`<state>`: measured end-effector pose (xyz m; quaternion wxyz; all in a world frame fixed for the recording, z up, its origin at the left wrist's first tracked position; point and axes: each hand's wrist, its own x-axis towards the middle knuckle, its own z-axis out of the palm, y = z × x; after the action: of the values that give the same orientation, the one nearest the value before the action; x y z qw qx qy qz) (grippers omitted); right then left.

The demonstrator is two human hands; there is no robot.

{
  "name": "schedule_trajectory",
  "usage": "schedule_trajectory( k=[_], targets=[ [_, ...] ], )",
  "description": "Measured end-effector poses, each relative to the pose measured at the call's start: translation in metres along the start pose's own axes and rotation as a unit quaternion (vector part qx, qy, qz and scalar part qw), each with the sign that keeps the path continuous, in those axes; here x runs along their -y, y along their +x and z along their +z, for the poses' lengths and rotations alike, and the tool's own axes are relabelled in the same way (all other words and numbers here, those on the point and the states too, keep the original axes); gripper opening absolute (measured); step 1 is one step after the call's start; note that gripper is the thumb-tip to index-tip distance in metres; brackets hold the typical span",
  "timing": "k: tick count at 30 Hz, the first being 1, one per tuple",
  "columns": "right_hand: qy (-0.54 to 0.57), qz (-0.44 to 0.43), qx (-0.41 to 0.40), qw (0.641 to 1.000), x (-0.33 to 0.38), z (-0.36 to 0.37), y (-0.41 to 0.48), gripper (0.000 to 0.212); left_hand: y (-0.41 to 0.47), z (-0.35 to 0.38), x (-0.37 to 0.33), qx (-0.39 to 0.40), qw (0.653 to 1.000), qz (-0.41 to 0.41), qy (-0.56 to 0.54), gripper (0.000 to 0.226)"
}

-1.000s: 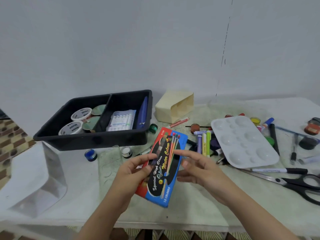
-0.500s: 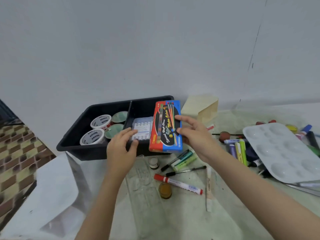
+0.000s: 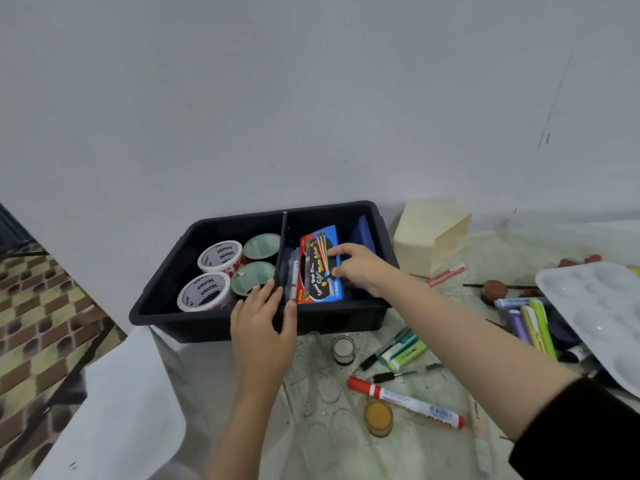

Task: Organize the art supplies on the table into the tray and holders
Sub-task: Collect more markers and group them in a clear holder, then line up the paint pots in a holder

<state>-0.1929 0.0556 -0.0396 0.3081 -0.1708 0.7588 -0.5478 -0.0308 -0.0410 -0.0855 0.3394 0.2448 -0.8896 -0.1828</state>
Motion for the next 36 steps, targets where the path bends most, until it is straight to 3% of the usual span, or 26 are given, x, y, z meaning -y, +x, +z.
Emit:
schedule_trajectory(
  k=[7,17,24,28,32,36],
  targets=[
    [-0.181,-0.070,-0.081,0.978,-0.001,0.016,0.003,0.051,-0.002,0.002,0.000,-0.007,0.999,-0.007,-0.036,0.056],
    [-0.313,-0.096,-0.002,0.945,0.008,0.011,-0.008,0.049,-0.002,0.001,-0.002,-0.003,0.999,-0.010,-0.034,0.057],
    [-0.279,-0.208,-0.074,0.935,0.007,-0.034,-0.063,0.036,0.002,-0.003,-0.015,0.010,0.999,-0.050,-0.016,0.031],
    [-0.239,-0.236,-0.146,0.930,-0.022,-0.077,-0.102,0.033,-0.017,0.003,-0.053,-0.007,0.999,0.004,-0.031,0.035],
    [-0.228,-0.220,-0.221,0.922,-0.064,-0.132,-0.135,0.029,-0.051,0.030,-0.112,0.051,0.981,0.118,-0.148,0.030],
    [-0.271,-0.170,-0.277,0.906,-0.102,-0.197,-0.158,0.029,-0.084,0.065,-0.165,0.204,0.943,0.176,-0.197,0.038]
  ],
)
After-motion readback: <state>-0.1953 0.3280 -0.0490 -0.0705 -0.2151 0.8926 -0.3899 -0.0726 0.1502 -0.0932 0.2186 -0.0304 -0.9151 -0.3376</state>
